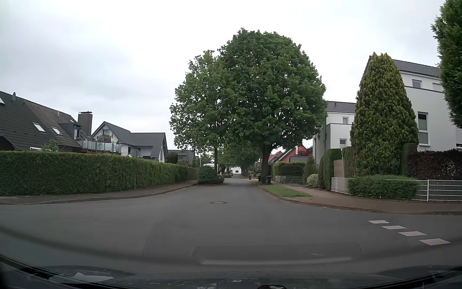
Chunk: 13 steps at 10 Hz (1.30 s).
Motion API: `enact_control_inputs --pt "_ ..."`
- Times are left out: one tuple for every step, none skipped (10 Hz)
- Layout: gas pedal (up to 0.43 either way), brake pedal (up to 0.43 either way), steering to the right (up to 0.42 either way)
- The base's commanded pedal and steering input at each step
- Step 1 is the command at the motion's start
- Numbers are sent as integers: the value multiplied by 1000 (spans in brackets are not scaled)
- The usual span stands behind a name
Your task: Follow the waypoints while adhering to traffic rules and regulations
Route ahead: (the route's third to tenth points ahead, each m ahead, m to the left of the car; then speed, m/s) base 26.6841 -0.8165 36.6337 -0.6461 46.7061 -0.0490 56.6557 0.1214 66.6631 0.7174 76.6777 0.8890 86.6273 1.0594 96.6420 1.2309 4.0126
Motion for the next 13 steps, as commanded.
enact_control_inputs --pt "268 0 -14" --pt "268 0 -14" --pt "280 0 -14" --pt "280 0 -14" --pt "280 0 -14" --pt "280 0 -14" --pt "280 0 -14" --pt "280 0 -14" --pt "280 0 -14" --pt "280 0 -14" --pt "280 0 -11" --pt "280 0 -8" --pt "280 0 -7"
